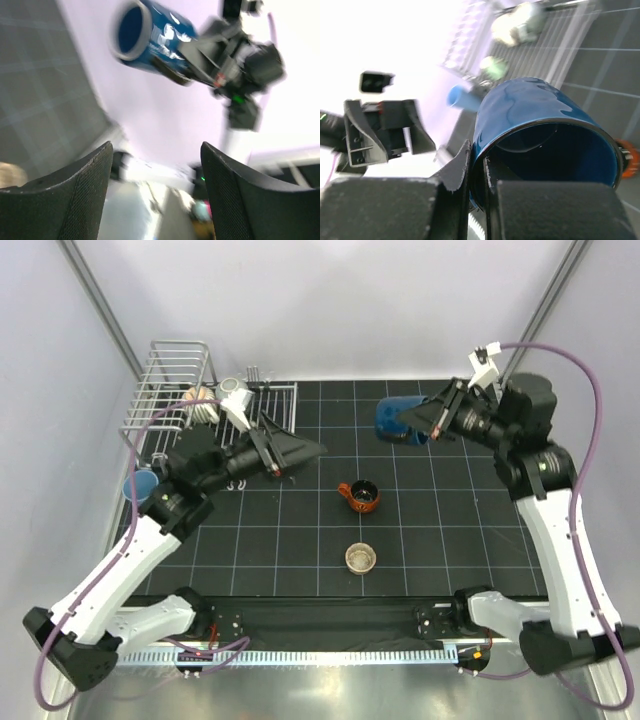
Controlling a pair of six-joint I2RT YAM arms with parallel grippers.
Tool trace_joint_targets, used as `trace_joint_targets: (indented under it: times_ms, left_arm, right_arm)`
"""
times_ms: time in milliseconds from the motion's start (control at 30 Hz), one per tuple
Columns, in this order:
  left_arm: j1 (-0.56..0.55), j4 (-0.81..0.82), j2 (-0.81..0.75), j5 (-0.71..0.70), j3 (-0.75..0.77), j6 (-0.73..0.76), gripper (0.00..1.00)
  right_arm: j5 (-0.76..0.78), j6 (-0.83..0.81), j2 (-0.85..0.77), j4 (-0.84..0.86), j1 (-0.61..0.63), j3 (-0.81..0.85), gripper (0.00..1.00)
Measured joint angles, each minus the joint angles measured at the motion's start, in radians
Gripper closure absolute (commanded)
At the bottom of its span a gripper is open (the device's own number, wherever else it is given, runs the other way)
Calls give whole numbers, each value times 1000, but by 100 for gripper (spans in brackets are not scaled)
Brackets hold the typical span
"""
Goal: Load the cups into the dish rack
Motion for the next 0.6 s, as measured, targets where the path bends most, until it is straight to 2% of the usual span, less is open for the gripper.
trace_joint_targets:
  times_ms: [133, 267, 400, 600]
  left_arm:
    - [-216, 88, 2, -106, -6, -156, 31]
    - [-386, 203, 41, -239, -10, -282, 33]
    - [-494, 287, 135, -343, -10, -385, 37]
    - [-566, 373, 192, -443, -1, -477, 41]
  right_arm:
    - [-57, 51, -153, 82, 17, -105, 96]
    - [-92, 76, -258, 138, 29, -122, 96]
    - [-116, 91, -327, 210, 60, -165, 96]
    - [-84, 64, -354, 211, 80, -185, 96]
